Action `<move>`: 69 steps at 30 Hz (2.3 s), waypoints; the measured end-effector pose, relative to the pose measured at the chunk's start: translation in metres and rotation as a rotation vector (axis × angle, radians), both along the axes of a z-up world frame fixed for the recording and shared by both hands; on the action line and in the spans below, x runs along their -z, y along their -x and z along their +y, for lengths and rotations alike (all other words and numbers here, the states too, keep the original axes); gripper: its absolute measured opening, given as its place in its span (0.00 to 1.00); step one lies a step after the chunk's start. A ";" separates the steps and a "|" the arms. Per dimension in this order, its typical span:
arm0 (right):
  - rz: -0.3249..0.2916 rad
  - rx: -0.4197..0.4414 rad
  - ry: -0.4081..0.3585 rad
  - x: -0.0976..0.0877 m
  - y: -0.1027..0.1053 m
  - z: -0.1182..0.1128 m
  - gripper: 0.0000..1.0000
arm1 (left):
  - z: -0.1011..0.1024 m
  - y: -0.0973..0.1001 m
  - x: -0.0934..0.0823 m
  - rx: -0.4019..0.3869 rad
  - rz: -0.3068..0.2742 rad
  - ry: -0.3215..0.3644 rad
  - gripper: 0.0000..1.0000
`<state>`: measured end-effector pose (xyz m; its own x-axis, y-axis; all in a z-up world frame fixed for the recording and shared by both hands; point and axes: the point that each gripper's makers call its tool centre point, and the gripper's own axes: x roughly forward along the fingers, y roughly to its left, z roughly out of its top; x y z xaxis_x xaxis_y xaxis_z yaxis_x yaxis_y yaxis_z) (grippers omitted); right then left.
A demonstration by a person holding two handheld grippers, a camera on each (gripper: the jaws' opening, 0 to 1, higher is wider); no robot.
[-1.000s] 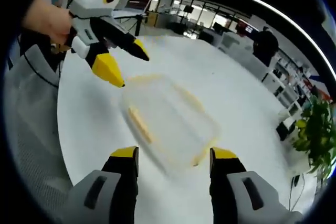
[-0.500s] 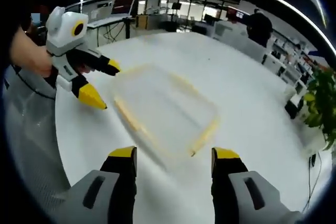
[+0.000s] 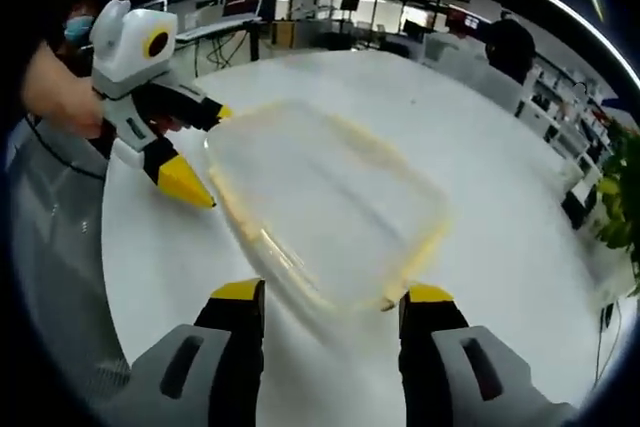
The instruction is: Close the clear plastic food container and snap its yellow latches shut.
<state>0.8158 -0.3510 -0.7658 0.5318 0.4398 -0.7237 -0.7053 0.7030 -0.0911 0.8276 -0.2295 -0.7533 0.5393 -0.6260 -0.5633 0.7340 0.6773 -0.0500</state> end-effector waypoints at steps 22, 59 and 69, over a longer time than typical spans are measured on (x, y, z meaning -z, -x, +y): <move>-0.011 0.004 0.044 0.006 -0.002 0.004 0.37 | 0.002 -0.004 0.001 0.007 -0.050 -0.046 0.39; -0.026 -0.074 0.032 0.006 -0.014 0.092 0.32 | 0.092 -0.024 0.014 -0.038 -0.061 -0.114 0.39; -0.027 -0.099 0.018 0.004 -0.025 0.107 0.31 | 0.108 -0.031 0.015 -0.060 -0.063 -0.129 0.39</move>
